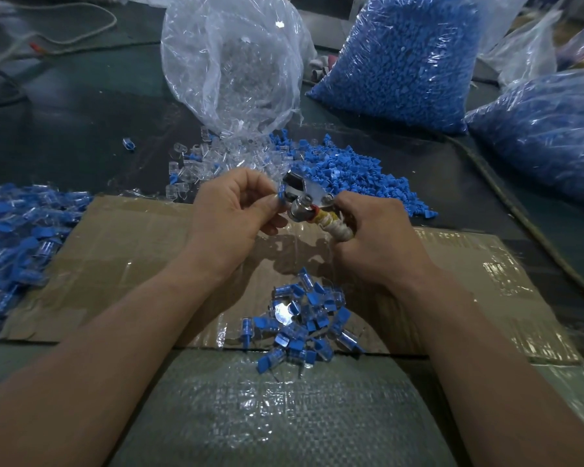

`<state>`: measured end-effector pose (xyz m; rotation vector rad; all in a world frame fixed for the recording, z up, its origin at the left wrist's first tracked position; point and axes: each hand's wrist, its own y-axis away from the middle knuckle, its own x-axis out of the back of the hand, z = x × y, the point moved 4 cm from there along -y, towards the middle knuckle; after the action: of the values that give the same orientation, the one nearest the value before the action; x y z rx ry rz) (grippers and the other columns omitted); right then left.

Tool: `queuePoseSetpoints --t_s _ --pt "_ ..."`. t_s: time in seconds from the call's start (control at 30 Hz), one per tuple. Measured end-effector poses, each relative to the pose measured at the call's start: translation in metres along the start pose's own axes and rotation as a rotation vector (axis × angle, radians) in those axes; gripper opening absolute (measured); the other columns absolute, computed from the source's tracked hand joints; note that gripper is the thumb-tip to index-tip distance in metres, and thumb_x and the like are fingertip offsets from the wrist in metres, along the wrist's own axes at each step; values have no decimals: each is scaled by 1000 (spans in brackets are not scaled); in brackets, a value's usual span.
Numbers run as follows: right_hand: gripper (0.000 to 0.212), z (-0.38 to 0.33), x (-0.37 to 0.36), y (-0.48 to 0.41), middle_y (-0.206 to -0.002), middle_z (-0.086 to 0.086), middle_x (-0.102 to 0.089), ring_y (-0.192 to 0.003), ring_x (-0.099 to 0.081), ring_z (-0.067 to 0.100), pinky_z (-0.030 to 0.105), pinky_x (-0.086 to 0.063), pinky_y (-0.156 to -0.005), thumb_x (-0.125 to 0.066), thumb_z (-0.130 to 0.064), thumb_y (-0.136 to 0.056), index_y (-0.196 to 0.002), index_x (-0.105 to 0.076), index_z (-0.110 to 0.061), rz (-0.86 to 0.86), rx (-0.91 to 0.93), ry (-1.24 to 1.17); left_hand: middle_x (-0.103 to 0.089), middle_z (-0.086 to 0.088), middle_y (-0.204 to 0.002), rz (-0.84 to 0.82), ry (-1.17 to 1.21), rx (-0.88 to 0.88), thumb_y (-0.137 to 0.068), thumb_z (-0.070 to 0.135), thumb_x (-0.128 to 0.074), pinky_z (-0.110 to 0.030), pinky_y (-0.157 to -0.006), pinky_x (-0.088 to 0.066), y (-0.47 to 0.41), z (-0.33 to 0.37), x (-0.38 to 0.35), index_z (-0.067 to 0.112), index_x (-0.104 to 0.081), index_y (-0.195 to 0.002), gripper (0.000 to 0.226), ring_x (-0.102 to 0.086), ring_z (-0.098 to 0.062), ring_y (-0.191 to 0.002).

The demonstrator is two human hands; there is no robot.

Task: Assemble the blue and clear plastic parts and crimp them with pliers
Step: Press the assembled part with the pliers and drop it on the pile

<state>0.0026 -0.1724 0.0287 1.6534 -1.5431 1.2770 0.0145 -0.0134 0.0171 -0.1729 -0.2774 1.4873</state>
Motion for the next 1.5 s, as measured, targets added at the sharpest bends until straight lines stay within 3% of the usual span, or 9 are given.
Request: queuePoseSetpoints --t_s 0.2,0.37,0.6,0.77,0.87,1.13,1.23,1.37,1.5 --pt "15 -2 -2 0 -73 -5 -55 -72 -50 13 31 -44 -70 -65 -13 -74 -87 -58 -15 -14 -14 16 -64 10 -53 14 -10 4 -81 -7 -59 -16 -51 -51 0 0 2 15 -54 -72 24 -61 -4 -50" --pt "20 0 -4 1 -68 -15 -43 -64 -40 2 18 -31 -59 -64 -15 -74 -81 -47 -23 0 -3 43 -62 5 -55 29 -9 14 -81 -7 -60 -15 -51 -51 -1 -1 1 15 -55 -72 25 -62 -4 -51" --pt "19 16 5 -1 -75 -5 -47 -70 -41 14 19 -28 -55 -63 -14 -71 -90 -59 -16 170 -70 76 -66 2 -58 14 47 143 -81 -3 -62 -16 -41 -45 -4 -3 7 14 -59 -71 20 -61 -8 -49" --pt "29 36 10 -2 -74 -3 -48 -64 -42 12 28 -26 -54 -71 -36 -74 -84 -51 -16 168 -221 129 -64 0 -55 -178 54 241 -76 -2 -64 -12 -34 -34 0 -3 2 9 -65 -72 12 -51 -4 -38" --pt "43 46 14 -2 -85 -2 -50 -78 -45 17 28 -29 -66 -72 -50 -70 -92 -51 -19 135 -319 157 -63 1 -52 -296 25 287 -73 -1 -66 -10 -34 -35 3 -1 -2 6 -66 -75 7 -48 0 -34" --pt "50 71 22 2 -81 1 -52 -76 -47 21 30 -30 -61 -72 -56 -66 -85 -51 -15 126 -483 158 -65 -1 -54 -569 -7 329 -58 14 -72 -10 -41 -39 9 -1 -5 12 -70 -60 4 -55 -2 -43" --pt "53 78 22 3 -81 2 -51 -77 -47 22 31 -29 -60 -73 -57 -64 -86 -51 -14 92 -521 173 -66 -2 -58 -659 -76 327 -56 23 -73 -14 -48 -44 13 -2 -7 9 -72 -64 17 -57 -8 -52" --pt "58 83 22 2 -89 5 -54 -82 -48 23 32 -32 -63 -71 -60 -64 -92 -53 -12 35 -548 187 -63 2 -54 -447 11 341 -63 22 -69 -11 -47 -44 8 -2 -4 4 -68 -69 19 -57 -4 -46" --pt "62 86 21 2 -102 9 -54 -94 -49 26 32 -33 -69 -67 -65 -64 -95 -50 -14 -17 -571 219 -62 10 -68 -18 -414 60 -81 12 -67 -8 -56 -45 -4 -3 10 15 -69 -84 4 -56 3 -58"
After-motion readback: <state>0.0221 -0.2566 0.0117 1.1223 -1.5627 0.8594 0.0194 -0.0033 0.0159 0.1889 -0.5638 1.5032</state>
